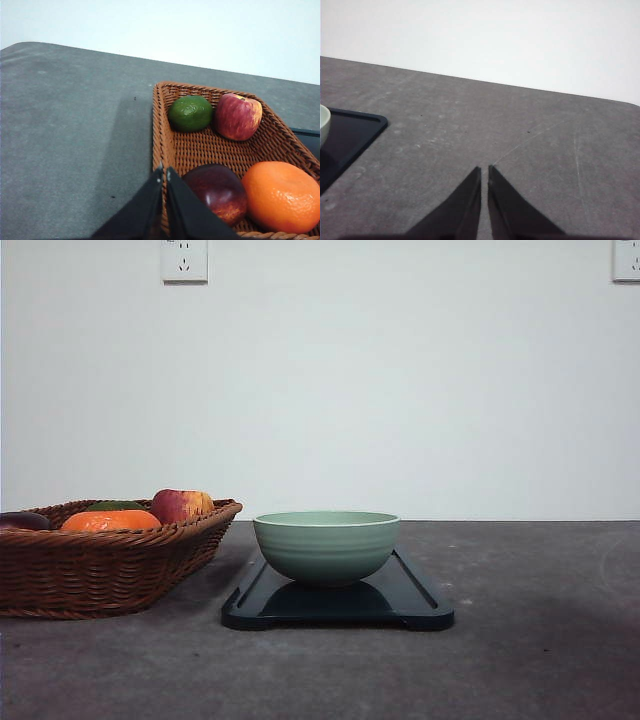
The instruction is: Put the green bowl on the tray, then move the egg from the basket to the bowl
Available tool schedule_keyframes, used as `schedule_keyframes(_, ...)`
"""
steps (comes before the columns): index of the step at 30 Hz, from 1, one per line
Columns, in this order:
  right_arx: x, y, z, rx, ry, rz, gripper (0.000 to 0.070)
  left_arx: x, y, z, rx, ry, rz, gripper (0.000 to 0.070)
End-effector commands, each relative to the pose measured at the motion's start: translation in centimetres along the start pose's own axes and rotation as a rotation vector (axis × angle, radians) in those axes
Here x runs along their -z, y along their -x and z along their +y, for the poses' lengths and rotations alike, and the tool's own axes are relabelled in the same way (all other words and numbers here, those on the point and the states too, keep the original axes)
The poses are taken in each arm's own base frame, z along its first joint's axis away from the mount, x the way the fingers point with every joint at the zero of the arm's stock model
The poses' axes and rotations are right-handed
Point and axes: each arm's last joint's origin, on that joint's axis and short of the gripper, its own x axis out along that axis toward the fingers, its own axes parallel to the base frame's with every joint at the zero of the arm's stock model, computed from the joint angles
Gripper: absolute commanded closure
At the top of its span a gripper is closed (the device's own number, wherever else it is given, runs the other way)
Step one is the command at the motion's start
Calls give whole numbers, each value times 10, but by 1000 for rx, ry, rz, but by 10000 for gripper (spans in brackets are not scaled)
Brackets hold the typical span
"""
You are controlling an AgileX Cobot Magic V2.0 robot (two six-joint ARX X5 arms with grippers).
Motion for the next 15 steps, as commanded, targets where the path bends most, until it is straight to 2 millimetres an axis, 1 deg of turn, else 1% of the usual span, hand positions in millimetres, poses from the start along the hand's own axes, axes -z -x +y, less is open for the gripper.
schedule_keyframes(1, 0, 0, 0, 0, 1, -6, 683, 5, -2, 1, -6, 2, 7, 700)
schedule_keyframes(15, 0, 0, 0, 0, 1, -6, 683, 5, -2, 1, -6, 2, 7, 700)
